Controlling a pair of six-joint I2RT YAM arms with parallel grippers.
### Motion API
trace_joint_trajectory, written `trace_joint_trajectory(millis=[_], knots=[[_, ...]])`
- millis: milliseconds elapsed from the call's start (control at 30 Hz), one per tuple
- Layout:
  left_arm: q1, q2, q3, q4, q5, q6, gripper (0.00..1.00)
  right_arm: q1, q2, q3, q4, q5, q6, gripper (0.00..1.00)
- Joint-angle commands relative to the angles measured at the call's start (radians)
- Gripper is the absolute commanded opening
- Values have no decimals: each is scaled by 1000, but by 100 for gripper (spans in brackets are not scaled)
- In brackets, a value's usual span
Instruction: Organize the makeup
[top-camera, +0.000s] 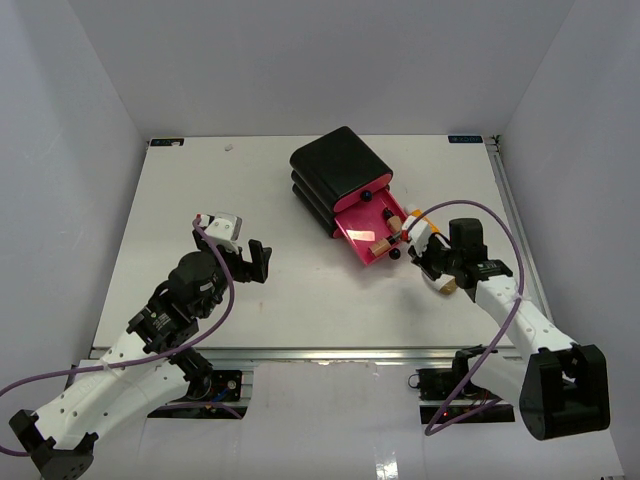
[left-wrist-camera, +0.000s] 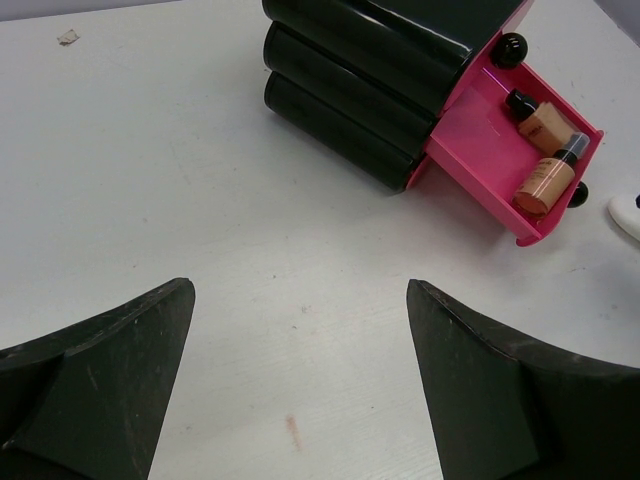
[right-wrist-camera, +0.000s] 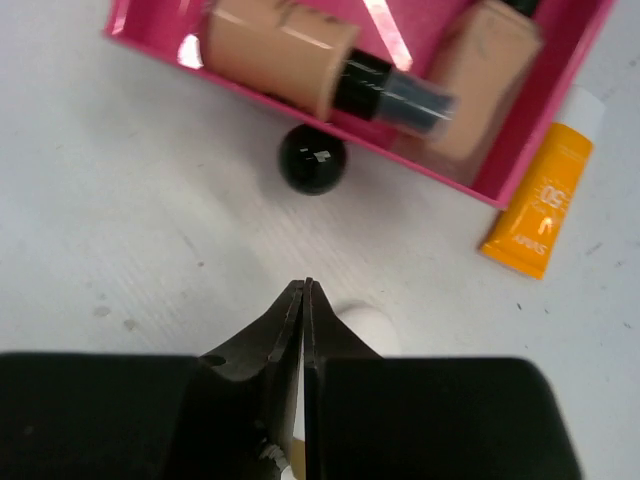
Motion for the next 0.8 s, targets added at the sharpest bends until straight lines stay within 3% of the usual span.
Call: trace_joint_trajectory(millis=[0, 767], knots=[[4, -8, -3, 22, 8, -6, 98, -2, 77, 92, 183, 132, 165, 8], [4, -6, -5, 25, 9, -3, 98, 7, 318, 262, 226, 105, 310, 8]])
